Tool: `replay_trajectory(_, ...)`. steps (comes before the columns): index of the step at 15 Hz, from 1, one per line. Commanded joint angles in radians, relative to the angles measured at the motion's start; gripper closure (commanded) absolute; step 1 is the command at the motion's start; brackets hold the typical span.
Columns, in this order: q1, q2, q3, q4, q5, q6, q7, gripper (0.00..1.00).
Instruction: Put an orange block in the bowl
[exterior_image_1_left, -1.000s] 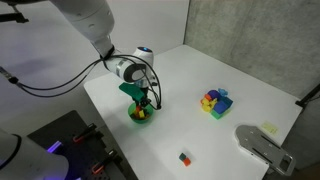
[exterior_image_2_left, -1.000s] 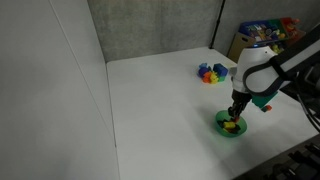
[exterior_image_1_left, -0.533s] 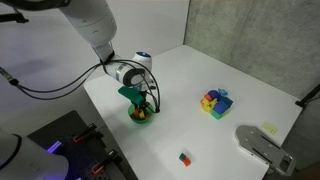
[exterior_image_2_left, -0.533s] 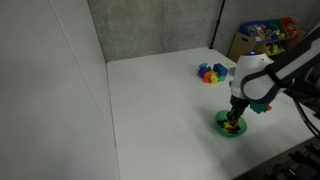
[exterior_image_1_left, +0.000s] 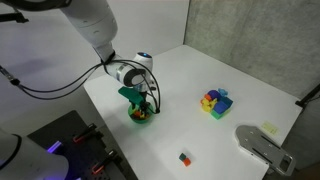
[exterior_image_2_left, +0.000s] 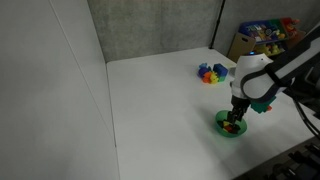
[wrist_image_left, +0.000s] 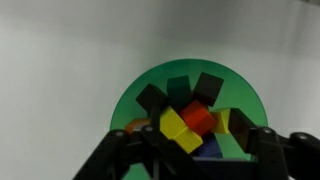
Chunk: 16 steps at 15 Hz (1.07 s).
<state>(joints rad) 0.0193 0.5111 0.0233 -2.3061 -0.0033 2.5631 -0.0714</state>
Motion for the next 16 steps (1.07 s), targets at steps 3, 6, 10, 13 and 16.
replay_trajectory(3, -0.029, -0.138, -0.013, 0.004, 0.016, -0.144, 0.021, 0.00)
replay_trajectory(6, -0.037, -0.215, -0.037, 0.012, 0.010, -0.210, 0.041, 0.00)
replay_trajectory(10, -0.056, -0.327, -0.069, 0.019, 0.007, -0.300, 0.061, 0.00)
replay_trajectory(13, -0.076, -0.411, -0.091, 0.031, 0.012, -0.371, 0.065, 0.00)
replay_trajectory(16, -0.097, -0.498, -0.108, 0.027, 0.008, -0.427, 0.055, 0.00)
